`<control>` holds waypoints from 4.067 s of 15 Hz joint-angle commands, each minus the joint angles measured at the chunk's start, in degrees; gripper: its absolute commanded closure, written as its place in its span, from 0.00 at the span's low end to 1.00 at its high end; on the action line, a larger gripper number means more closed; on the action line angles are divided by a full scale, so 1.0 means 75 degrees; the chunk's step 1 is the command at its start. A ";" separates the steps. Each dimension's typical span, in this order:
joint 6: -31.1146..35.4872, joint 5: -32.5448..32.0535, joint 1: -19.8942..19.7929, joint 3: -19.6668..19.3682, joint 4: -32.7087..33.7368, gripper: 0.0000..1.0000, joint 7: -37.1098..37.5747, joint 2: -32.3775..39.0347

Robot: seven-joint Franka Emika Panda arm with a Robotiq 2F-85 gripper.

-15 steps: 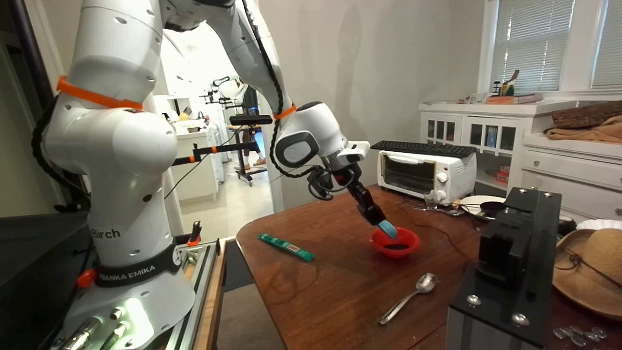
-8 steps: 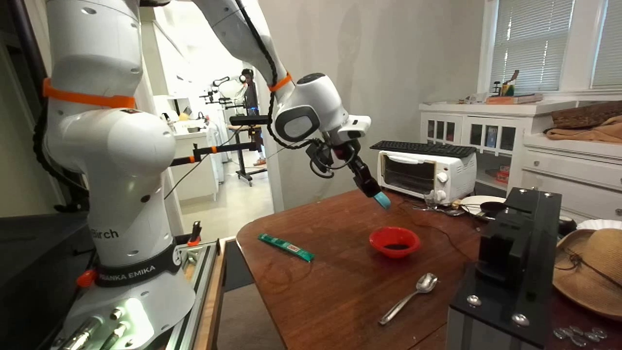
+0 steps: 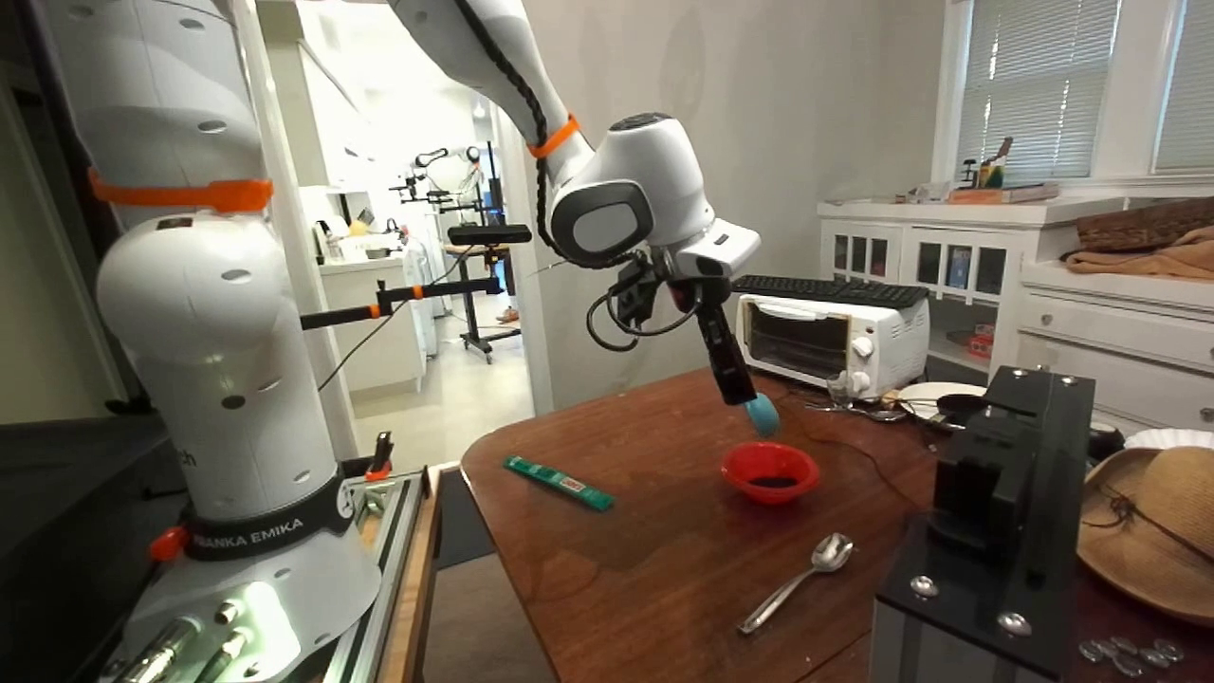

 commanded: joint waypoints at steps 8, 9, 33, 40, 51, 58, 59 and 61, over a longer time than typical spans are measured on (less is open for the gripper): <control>-0.2415 -0.1358 -0.1197 0.0543 0.0331 0.77 0.3599 -0.1079; -0.2798 -0.1415 -0.1409 0.0635 0.0436 0.77 0.3767 -0.1159; -0.4944 -0.2178 -0.3182 0.0050 0.3489 0.77 0.4400 0.0954; -0.4910 -0.2229 -0.3094 -0.0023 0.3504 0.52 0.4488 0.0999; -0.5425 -0.2402 -0.3089 -0.0216 0.4880 0.77 0.5469 0.1690; -0.6158 -0.2294 -0.3292 -0.0484 0.5769 0.77 0.5553 0.2196; -0.6236 -0.2271 -0.3326 -0.0512 0.5885 0.77 0.5538 0.2256; -0.6401 -0.2276 -0.3389 -0.0537 0.6130 0.77 0.5437 0.2367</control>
